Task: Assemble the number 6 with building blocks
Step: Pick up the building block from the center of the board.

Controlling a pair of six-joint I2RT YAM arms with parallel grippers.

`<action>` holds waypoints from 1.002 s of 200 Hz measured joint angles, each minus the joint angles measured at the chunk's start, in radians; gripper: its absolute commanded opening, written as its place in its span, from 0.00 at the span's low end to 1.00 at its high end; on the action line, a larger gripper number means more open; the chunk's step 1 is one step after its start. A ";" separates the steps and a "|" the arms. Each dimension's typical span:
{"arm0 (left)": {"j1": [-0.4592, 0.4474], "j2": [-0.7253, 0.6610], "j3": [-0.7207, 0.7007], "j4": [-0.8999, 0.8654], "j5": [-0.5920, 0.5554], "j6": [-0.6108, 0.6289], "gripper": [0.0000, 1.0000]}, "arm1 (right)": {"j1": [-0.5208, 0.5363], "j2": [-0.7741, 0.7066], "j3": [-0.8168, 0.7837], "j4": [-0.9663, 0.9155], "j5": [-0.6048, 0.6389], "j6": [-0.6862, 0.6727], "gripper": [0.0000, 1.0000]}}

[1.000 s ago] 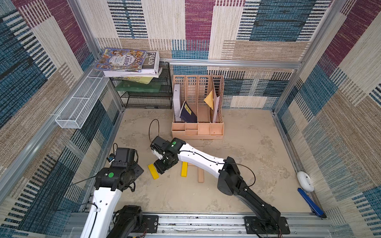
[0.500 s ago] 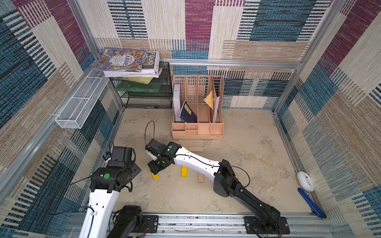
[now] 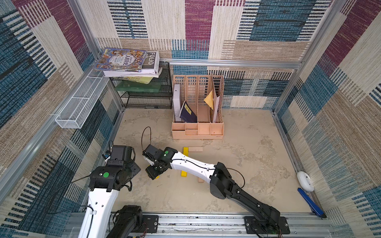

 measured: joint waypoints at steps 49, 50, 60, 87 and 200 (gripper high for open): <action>0.001 0.012 -0.005 -0.002 0.003 0.002 0.64 | 0.008 0.018 0.001 0.008 0.017 -0.014 0.40; 0.001 0.012 -0.005 -0.002 0.003 0.002 0.64 | 0.008 0.018 0.001 0.009 0.017 -0.014 0.39; 0.001 0.012 -0.004 -0.002 0.003 0.002 0.64 | 0.010 0.023 0.002 0.014 0.024 -0.019 0.28; 0.001 0.019 -0.003 -0.002 0.004 0.006 0.63 | 0.017 0.021 -0.006 0.019 0.045 -0.032 0.21; 0.002 0.031 -0.013 0.017 -0.004 0.029 0.63 | -0.027 -0.394 -0.457 -0.097 0.226 -0.172 0.28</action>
